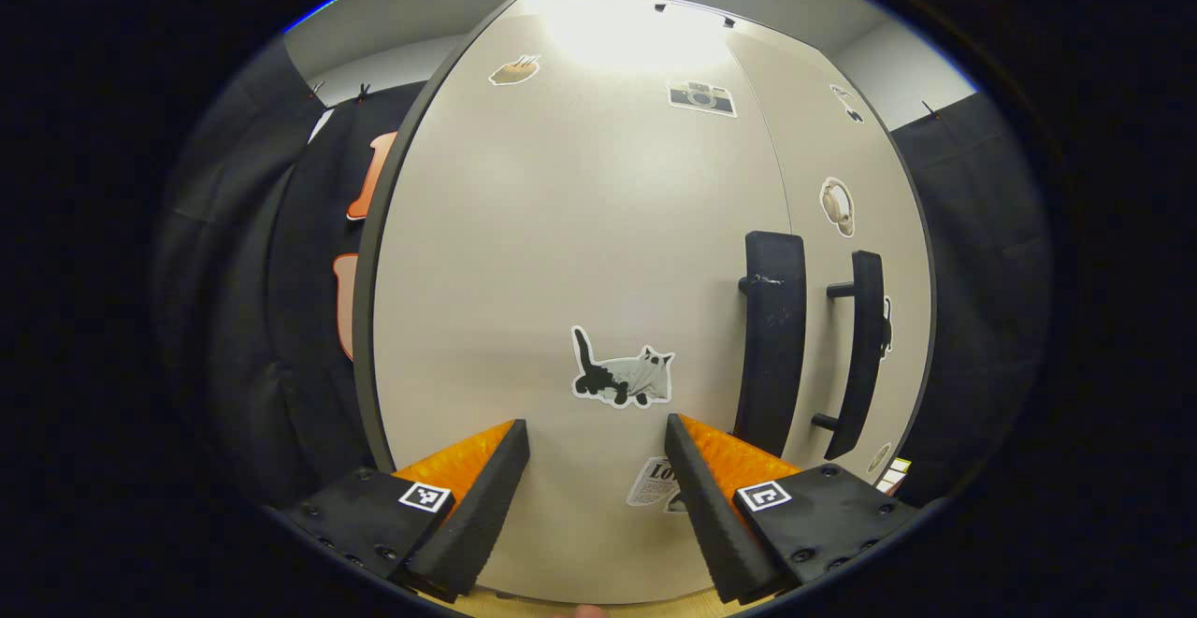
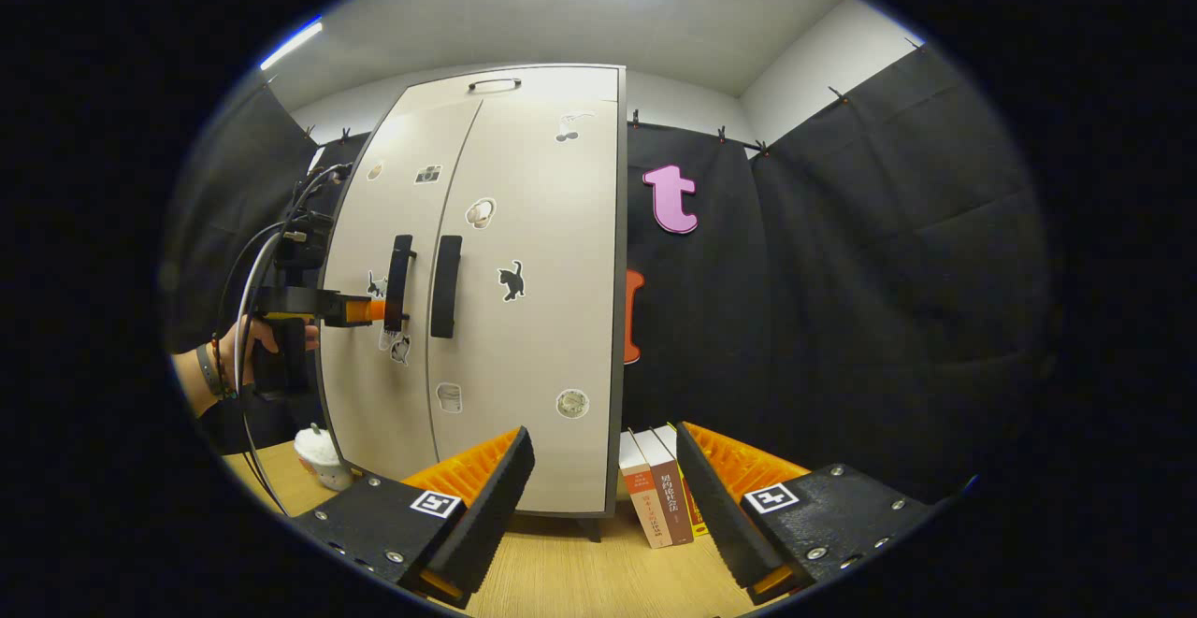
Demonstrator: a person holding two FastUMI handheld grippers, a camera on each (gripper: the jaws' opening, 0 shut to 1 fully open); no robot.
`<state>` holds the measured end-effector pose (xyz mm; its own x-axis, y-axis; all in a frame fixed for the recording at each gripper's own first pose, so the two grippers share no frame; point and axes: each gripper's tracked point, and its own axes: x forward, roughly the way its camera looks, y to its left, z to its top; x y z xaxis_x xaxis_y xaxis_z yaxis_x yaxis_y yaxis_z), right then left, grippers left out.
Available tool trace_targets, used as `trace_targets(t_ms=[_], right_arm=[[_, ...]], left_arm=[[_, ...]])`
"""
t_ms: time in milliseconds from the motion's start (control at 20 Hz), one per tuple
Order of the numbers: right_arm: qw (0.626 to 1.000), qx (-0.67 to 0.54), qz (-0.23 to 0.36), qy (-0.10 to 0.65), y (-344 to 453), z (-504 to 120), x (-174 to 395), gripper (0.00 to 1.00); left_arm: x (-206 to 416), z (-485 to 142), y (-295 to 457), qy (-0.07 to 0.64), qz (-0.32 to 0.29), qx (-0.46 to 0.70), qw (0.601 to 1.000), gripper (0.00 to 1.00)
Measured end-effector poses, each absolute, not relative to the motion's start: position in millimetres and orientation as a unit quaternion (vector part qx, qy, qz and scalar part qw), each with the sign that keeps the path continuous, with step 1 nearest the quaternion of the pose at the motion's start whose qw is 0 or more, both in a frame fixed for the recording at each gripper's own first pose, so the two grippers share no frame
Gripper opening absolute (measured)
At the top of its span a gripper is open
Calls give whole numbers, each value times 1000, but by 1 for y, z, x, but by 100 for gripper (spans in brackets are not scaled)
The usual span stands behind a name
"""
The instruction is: Grab one shoe with the right hand and put it into the shoe cabinet, grab the other shoe with the left hand and put it into the shoe cabinet; then close the right door with the right hand and the left door with the left hand.
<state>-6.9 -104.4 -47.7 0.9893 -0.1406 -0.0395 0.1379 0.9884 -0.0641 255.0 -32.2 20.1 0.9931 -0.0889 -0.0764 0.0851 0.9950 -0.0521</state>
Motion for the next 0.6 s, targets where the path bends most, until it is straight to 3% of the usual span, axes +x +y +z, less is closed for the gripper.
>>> trace_targets(t_ms=[200, 300, 550, 600], right_arm=[[998, -31, -59, 22, -96, -46, -6, 94], [998, -30, -49, 19, -88, -45, -2, 94], [1000, -14, -12, 17, -59, -43, 10, 94], [1000, -11, -4, 18, -53, -43, 11, 94]], left_arm=[[231, 18, -18, 37, -37, -53, 997, 99], [211, 23, -10, 32, -34, -47, 998, 96], [136, 37, 9, 16, -19, -24, 999, 99], [119, 34, 9, 18, -16, -22, 999, 96]])
